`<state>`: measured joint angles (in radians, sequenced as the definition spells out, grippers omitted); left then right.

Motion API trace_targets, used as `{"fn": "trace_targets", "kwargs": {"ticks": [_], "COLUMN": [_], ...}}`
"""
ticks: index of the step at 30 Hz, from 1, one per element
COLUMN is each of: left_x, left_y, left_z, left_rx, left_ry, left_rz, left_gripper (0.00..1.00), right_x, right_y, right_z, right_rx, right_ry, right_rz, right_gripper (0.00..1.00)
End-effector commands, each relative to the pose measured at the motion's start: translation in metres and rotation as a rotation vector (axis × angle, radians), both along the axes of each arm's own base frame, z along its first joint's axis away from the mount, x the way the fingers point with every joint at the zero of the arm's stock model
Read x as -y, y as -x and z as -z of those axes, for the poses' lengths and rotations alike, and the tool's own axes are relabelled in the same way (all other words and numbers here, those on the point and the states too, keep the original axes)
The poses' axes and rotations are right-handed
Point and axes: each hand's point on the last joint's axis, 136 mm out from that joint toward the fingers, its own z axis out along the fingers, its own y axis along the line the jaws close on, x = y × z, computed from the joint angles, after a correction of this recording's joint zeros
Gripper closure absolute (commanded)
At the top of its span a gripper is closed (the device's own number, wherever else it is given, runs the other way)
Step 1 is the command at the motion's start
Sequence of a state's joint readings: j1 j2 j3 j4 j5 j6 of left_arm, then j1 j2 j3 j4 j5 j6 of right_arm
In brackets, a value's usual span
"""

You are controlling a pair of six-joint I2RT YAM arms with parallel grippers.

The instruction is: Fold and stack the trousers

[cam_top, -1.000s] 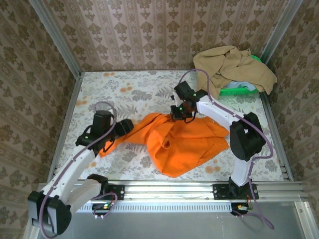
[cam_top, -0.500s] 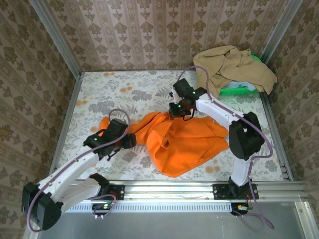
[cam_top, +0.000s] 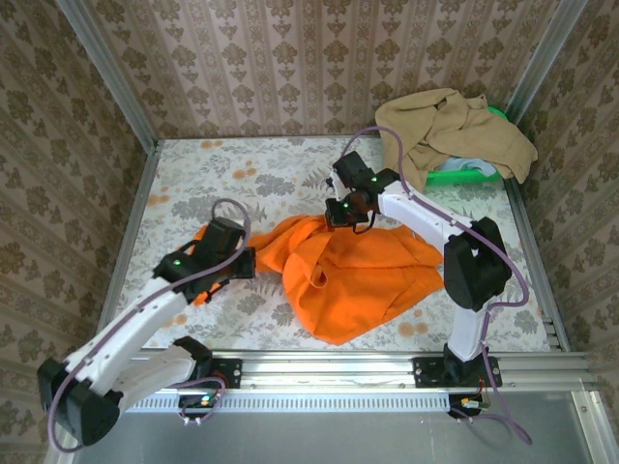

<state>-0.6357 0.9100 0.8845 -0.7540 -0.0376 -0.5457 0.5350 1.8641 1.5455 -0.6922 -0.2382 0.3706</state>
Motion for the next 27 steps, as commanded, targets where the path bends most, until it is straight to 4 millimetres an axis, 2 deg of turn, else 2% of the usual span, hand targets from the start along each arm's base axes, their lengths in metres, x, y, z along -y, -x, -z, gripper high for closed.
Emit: {"fn": "trace_targets", "kwargs": {"ticks": [1,4,8,11,12,13,14,16,19,21,23,24,25,27], "left_x": [0.019,0.039,0.038,0.035,0.035,0.033,0.03,0.024,0.018,0.007,-0.01,-0.016,-0.023,-0.038], "left_y": [0.035,0.059,0.081,0.093,0.096,0.097,0.098,0.09,0.066,0.043,0.014,0.001,-0.012,-0.037], "left_z": [-0.055,-0.097,-0.151,-0.186,-0.194,-0.199,-0.201,-0.189,-0.144,-0.114,-0.093,-0.083,-0.074,-0.053], "left_rx": [0.007,0.056,0.186,0.26,0.272,0.278,0.285,0.267,0.166,0.136,0.148,0.145,0.136,0.1], "left_ry": [0.144,0.303,0.421,0.49,0.507,0.51,0.503,0.442,0.289,0.137,-0.002,-0.056,-0.086,-0.112], "left_rz": [0.172,0.314,0.404,0.438,0.442,0.437,0.434,0.386,0.284,0.198,0.075,0.035,-0.014,-0.105], "left_gripper": [1.0,1.0,1.0,1.0,1.0,1.0,1.0,1.0,1.0,1.0,0.89,0.76,0.6,0.59], "right_x": [0.0,-0.005,-0.013,-0.019,-0.019,-0.019,-0.018,-0.016,-0.008,-0.001,0.011,0.021,0.03,0.062], "right_y": [-0.005,-0.007,-0.005,-0.001,-0.001,-0.001,-0.002,-0.002,0.0,0.007,0.016,0.021,0.023,0.025], "right_z": [-0.001,0.001,-0.003,-0.004,-0.004,-0.004,-0.004,-0.007,-0.016,-0.028,-0.041,-0.047,-0.053,-0.063], "right_rx": [0.001,-0.012,-0.017,-0.018,-0.021,-0.02,-0.017,-0.009,0.018,0.038,0.073,0.091,0.108,0.144], "right_ry": [0.027,0.016,-0.011,-0.014,-0.012,-0.007,-0.006,0.0,0.022,0.027,0.038,0.044,0.04,0.061], "right_rz": [0.011,0.001,-0.02,-0.036,-0.035,-0.035,-0.034,-0.031,-0.029,-0.031,-0.017,0.0,0.017,0.098], "right_gripper": [0.93,0.91,0.86,0.74,0.65,0.59,0.59,0.56,0.53,0.51,0.46,0.42,0.39,0.32]}}
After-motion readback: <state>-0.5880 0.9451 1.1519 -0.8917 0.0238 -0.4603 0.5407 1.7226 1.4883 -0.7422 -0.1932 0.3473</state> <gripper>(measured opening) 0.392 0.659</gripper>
